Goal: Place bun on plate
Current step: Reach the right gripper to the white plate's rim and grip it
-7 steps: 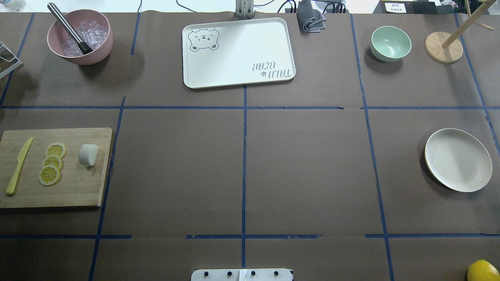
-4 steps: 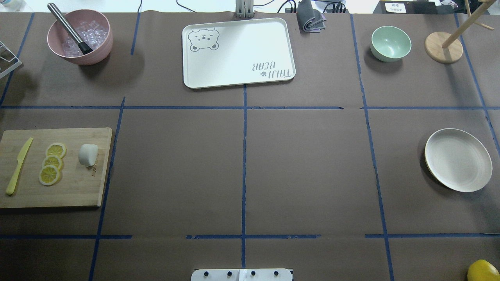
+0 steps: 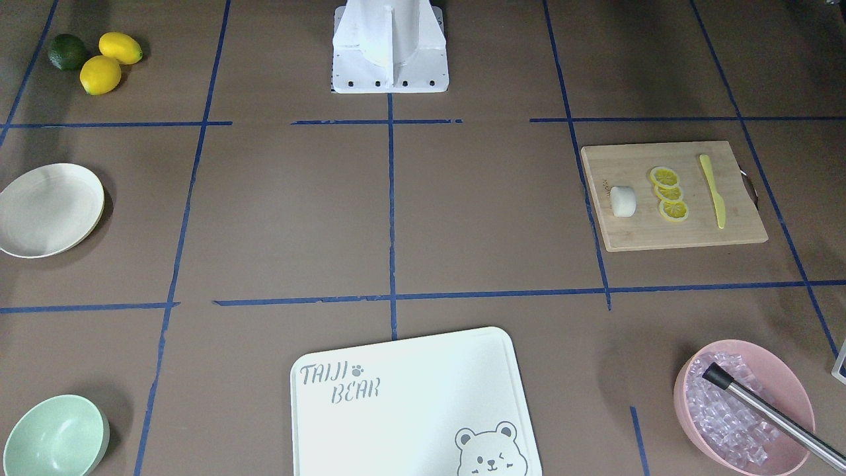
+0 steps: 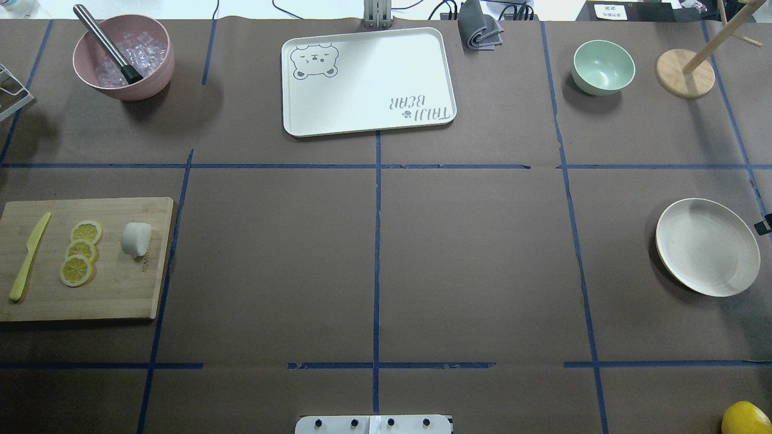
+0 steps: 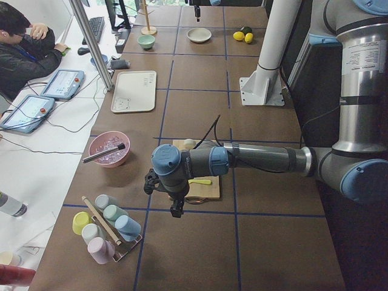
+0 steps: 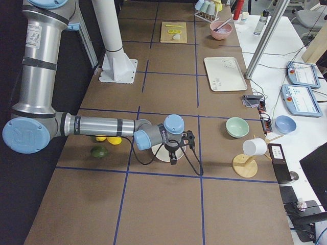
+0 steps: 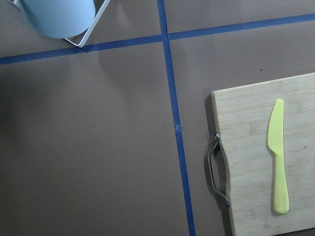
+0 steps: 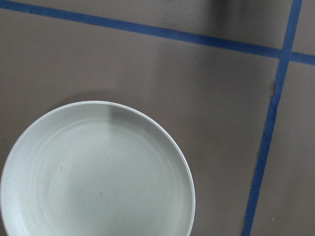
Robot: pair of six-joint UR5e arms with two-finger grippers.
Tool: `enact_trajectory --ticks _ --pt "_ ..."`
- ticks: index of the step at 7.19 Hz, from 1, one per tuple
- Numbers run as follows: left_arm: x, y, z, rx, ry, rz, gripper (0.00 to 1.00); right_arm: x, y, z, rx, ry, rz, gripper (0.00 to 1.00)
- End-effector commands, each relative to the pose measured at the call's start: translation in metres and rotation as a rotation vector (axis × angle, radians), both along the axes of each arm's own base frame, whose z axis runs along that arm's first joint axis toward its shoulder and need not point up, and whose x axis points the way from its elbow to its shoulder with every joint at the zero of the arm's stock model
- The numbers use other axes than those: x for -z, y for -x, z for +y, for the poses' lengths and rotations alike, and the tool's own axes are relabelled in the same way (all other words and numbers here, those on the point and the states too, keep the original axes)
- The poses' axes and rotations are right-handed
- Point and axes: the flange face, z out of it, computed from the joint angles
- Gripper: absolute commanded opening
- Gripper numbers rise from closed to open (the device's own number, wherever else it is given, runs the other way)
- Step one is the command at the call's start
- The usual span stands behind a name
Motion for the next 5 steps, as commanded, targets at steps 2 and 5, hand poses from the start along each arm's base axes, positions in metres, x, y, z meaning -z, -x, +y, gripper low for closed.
enact_trajectory --ticks 2,5 --pt "0.0 0.0 0.0 0.0 -0.002 0.0 1.0 -0.041 0.022 0.011 -0.02 0.013 -0.01 0.98" --pt "0.0 0.0 0.0 0.0 -0.004 -0.001 1.0 -0.043 0.036 0.013 -0.023 0.037 0.008 0.59"
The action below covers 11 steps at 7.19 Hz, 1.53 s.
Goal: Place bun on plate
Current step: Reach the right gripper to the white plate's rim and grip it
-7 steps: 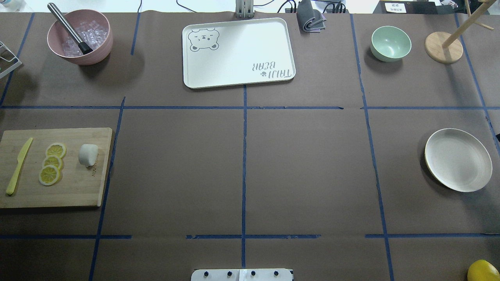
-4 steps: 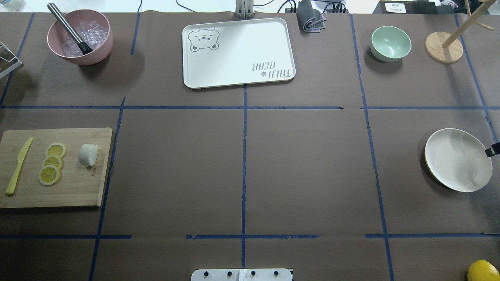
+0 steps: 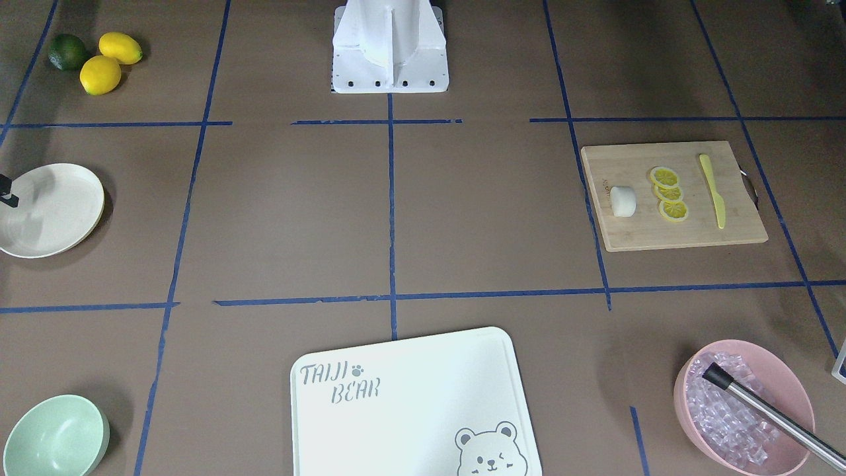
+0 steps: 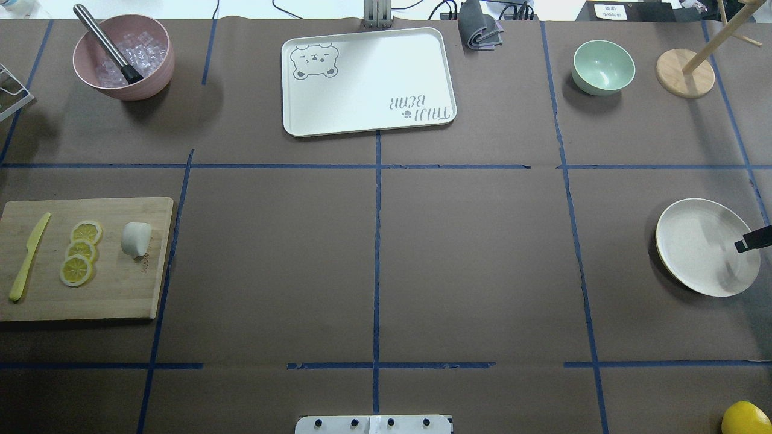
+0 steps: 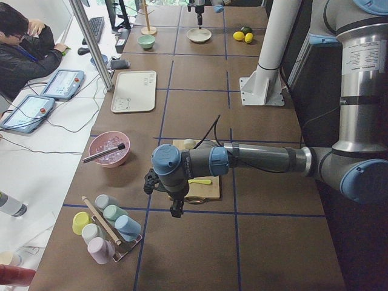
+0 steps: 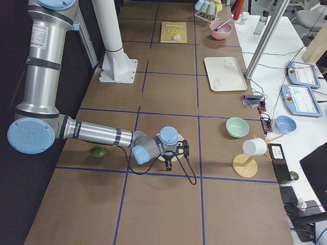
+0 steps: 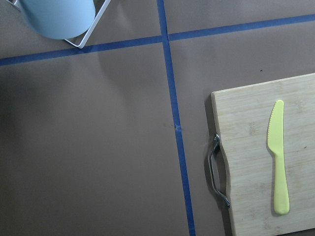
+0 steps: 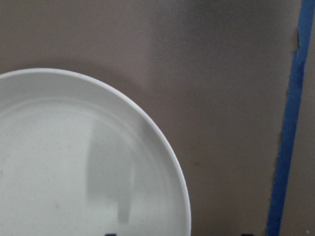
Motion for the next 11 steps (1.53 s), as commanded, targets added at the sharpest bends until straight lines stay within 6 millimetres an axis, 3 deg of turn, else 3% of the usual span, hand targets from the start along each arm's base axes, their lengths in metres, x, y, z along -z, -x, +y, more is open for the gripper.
enact_trajectory --ticks 1,2,3,5,7,8,9,10,11 --pt "0.0 0.0 0.0 0.0 0.0 -0.001 1.0 -0.003 0.003 0.001 0.0 0.007 0.008 0.42" --pt "0.0 0.0 0.0 0.0 0.0 0.001 1.0 -0.003 0.003 0.001 0.001 0.005 0.008 0.17" --pt "0.0 0.0 0.0 0.0 0.0 0.001 1.0 -0.001 0.003 0.001 0.001 0.001 0.006 0.02" --pt "0.0 0.0 0.0 0.0 0.0 -0.001 1.0 0.02 0.006 -0.003 0.002 -0.025 -0.021 0.0" --pt "0.001 0.0 0.0 0.0 -0.002 0.001 1.0 0.079 0.01 -0.01 -0.069 -0.023 -0.083 0.0" --pt "0.001 0.0 0.0 0.0 -0.002 0.001 1.0 0.119 0.021 -0.009 -0.072 -0.043 -0.133 0.0" --pt "0.001 0.0 0.0 -0.001 -0.001 0.001 1.0 0.165 0.046 -0.02 -0.062 -0.075 -0.183 0.01" --pt "0.001 0.0 0.0 0.0 0.0 0.001 1.0 0.212 0.097 -0.039 -0.044 -0.072 -0.237 0.02" --pt "0.001 0.0 0.0 0.0 0.001 0.001 1.0 0.271 0.17 -0.049 -0.042 -0.02 -0.296 0.01"
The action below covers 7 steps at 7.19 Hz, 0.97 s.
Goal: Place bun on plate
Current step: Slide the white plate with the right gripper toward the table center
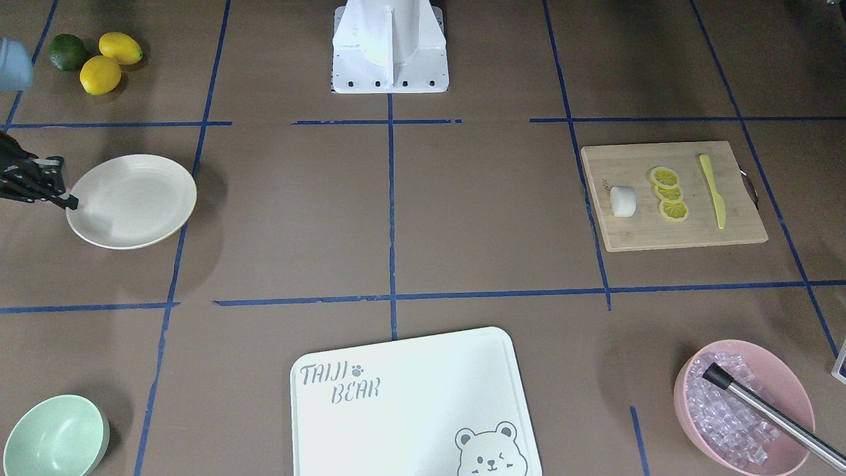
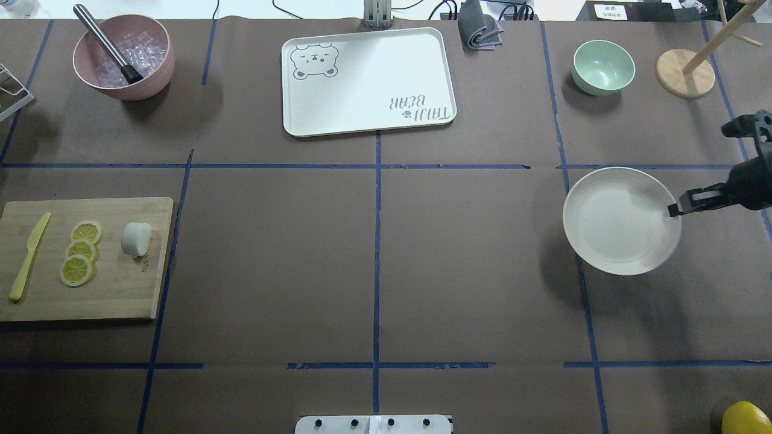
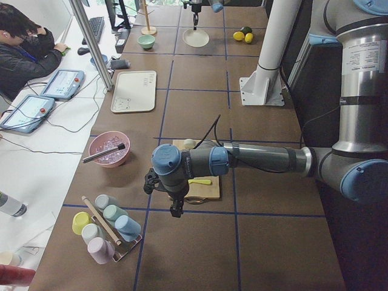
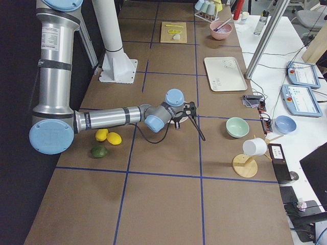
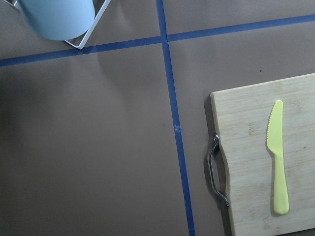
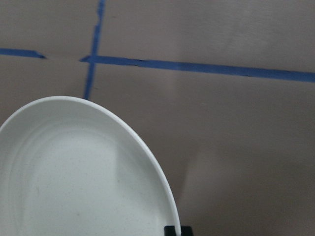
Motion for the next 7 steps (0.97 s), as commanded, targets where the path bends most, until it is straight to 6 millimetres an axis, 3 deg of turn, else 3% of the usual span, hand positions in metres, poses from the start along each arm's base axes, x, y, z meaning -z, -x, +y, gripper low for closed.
enact_trajectory --ticks 1,2,3,5,6,7 --pt "0.0 0.0 0.0 0.0 0.001 0.0 1.0 0.114 0.137 -0.012 -0.013 0.1 -0.09 0.01" --pt "-0.001 0.0 0.0 0.0 0.003 0.0 1.0 0.162 0.195 -0.015 -0.036 0.133 -0.059 0.01" --pt "0.0 0.0 0.0 0.0 0.001 0.0 1.0 0.204 0.237 -0.016 -0.056 0.177 -0.021 0.02" --pt "0.0 0.0 0.0 0.0 0.003 0.0 1.0 0.235 0.309 0.007 -0.105 0.219 0.004 0.02" --pt "0.0 0.0 0.0 0.0 0.003 0.0 1.0 0.243 0.33 0.017 -0.122 0.223 0.008 0.03" --pt "-0.001 0.0 0.0 0.0 0.006 0.0 1.0 0.238 0.342 0.026 -0.134 0.221 0.023 0.07"
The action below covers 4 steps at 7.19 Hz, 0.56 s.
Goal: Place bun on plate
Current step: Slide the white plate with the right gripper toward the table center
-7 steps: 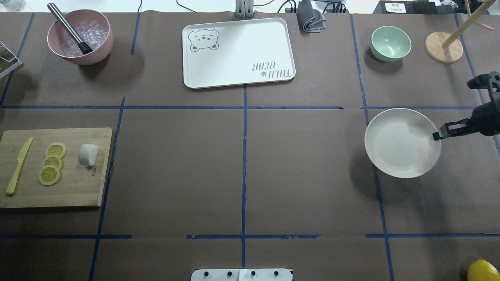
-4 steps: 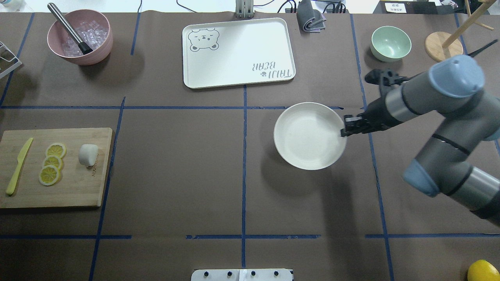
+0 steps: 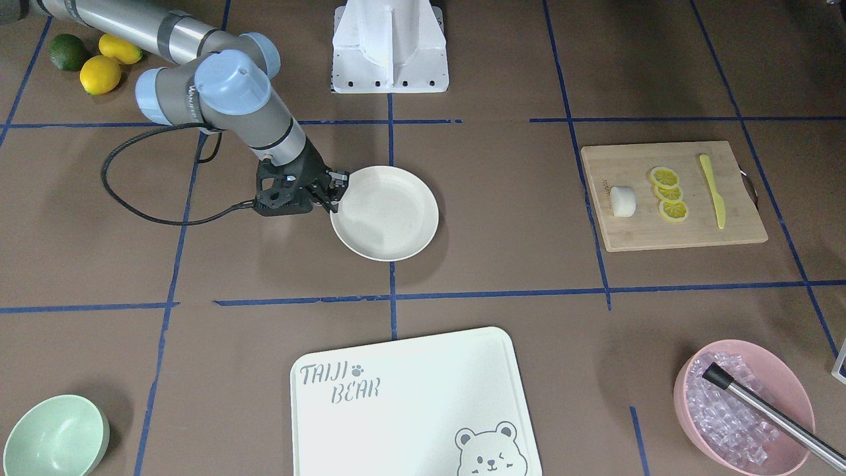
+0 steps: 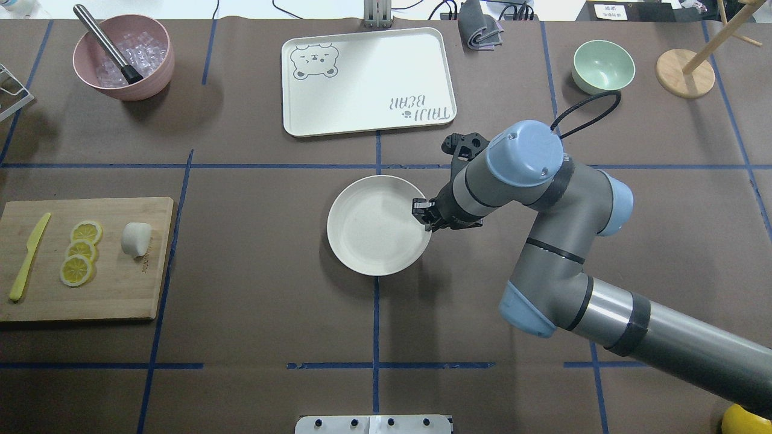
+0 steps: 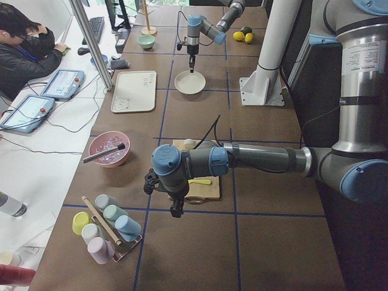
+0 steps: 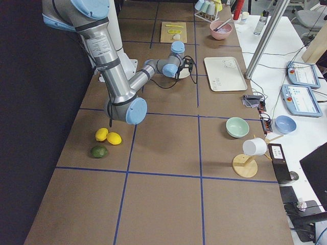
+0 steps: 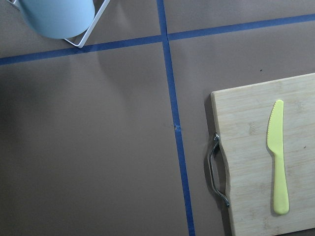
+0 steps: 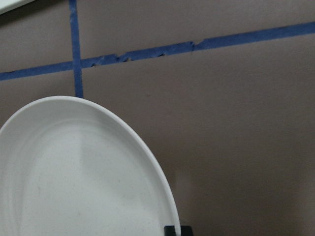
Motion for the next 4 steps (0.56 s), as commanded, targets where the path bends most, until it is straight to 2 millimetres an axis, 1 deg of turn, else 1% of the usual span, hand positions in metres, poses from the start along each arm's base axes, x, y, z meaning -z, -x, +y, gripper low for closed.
enact_trajectory --ticks 1,2,3,4 --pt "-0.0007 0.0 0.0002 0.0 0.002 0.0 1.0 0.0013 0.0234 0.0126 -0.02 0.0 0.016 0.25" --pt "-0.0001 0.0 0.0002 0.0 0.002 0.0 1.0 -0.0011 0.0253 0.0126 -0.037 0.028 0.017 0.56" --pt "-0.0007 0.0 0.0002 0.0 0.002 0.0 1.0 -0.0033 0.0285 0.0132 -0.076 0.064 0.029 0.99" --pt "0.0003 0.0 -0.0002 0.0 -0.002 0.0 1.0 -0.0075 0.0294 0.009 -0.14 0.029 0.075 1.0"
